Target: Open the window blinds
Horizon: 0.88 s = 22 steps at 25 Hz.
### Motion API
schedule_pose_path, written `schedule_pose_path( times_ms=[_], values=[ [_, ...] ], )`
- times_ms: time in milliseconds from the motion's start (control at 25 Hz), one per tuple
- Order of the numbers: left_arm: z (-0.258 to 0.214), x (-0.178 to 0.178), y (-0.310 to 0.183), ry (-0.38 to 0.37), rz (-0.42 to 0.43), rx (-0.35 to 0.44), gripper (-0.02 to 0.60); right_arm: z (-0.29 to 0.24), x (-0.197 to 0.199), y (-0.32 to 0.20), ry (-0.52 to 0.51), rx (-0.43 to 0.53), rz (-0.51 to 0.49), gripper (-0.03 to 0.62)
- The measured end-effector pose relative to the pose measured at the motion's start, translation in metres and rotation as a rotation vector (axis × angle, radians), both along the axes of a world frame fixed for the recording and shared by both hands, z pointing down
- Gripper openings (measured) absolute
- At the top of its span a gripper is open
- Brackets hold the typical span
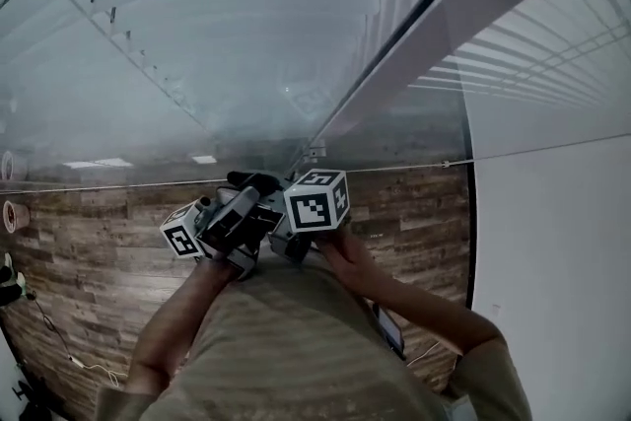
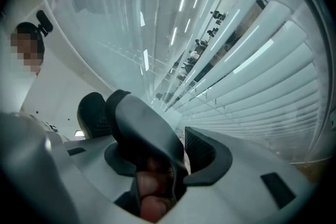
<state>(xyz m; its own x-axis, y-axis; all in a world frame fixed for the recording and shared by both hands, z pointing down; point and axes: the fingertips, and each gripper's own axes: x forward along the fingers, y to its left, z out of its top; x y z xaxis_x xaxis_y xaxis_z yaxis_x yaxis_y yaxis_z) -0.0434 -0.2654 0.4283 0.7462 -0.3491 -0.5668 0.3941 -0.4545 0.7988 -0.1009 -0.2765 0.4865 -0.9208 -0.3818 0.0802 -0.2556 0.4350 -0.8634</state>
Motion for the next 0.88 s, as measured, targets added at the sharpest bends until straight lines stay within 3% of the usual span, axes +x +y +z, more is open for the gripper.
schedule_pose_path(
  times_ms=[280,440,560,760,880],
  values=[
    [-0.003,0.011,0.009,-0.043,-0.067,0.022,0.115,-0.008,0.007,0.011,-0.044,0.029,-0.067,0.19],
    [-0.008,0.006,0.01,0.011,-0.081,0.012,0.115,-0.01,0.005,0.015,-0.004,0.01,-0.103,0.19],
    [-0.016,0.016,0.021,0.021,-0.04,0.049,0.115,-0.018,0.015,0.021,0.006,0.05,-0.067,0.19],
    [-0.005,0.037,0.031,-0.109,0.007,0.149,0.117,-0.015,0.028,0.023,-0.119,0.157,-0.018,0.189],
    [-0.006,0.042,0.034,-0.167,-0.023,0.21,0.115,-0.014,0.037,0.024,-0.104,0.183,0.02,0.189]
  ],
)
